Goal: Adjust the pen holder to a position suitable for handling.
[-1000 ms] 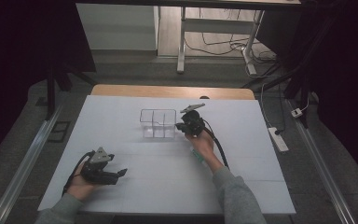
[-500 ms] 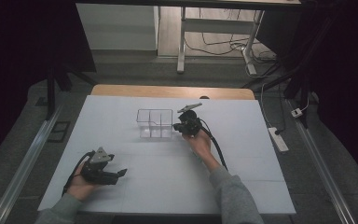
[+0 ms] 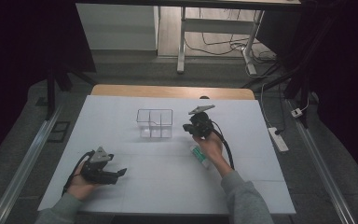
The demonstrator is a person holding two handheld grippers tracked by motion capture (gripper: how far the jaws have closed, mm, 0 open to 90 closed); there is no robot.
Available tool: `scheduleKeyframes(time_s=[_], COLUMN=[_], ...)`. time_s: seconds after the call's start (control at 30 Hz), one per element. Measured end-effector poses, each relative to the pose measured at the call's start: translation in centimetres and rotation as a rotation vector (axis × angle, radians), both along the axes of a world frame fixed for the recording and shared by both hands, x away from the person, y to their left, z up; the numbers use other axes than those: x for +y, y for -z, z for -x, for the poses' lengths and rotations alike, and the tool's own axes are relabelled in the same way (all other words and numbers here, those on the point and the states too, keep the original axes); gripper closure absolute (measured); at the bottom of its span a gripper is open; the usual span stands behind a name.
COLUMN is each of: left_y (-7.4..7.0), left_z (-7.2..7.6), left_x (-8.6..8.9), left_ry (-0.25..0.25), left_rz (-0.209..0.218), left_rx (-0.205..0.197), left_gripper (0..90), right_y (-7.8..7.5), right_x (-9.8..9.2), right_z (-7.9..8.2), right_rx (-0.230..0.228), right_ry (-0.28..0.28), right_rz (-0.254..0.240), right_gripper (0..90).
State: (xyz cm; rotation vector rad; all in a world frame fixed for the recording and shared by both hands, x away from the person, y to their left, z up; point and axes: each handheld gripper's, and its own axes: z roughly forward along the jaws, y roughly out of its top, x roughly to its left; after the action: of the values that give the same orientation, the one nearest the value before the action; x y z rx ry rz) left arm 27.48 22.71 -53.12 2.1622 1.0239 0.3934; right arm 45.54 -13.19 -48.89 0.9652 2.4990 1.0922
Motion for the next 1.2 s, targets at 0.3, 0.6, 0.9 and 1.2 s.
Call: scheduleKeyframes(time_s=[0.3, 0.6, 0.9, 1.2], left_y=[0.0, 0.0, 0.1, 0.2], left_z=[-0.1, -0.1, 0.0, 0.1], left_x=[0.0, 0.1, 0.2, 0.3], left_ry=[-0.007, -0.012, -0.006, -0.013], left_rz=[-0.003, 0.006, 0.003, 0.000], left_rx=[0.001, -0.002, 0.001, -0.003], left_gripper=[21.0, 21.0, 21.0, 21.0], right_y=[-0.7, -1.1, -1.8, -2.2], right_x=[-2.6, -4.7, -6.8, -9.3], right_z=[1.4, 2.9, 5.3, 8.0], right_rx=[0.010, 0.017, 0.016, 0.022], right_ry=[0.006, 0.028, 0.056, 0.071], right_rz=[-0.028, -0.038, -0.035, -0.040], right_gripper=[70.9, 45.7, 35.6, 31.4])
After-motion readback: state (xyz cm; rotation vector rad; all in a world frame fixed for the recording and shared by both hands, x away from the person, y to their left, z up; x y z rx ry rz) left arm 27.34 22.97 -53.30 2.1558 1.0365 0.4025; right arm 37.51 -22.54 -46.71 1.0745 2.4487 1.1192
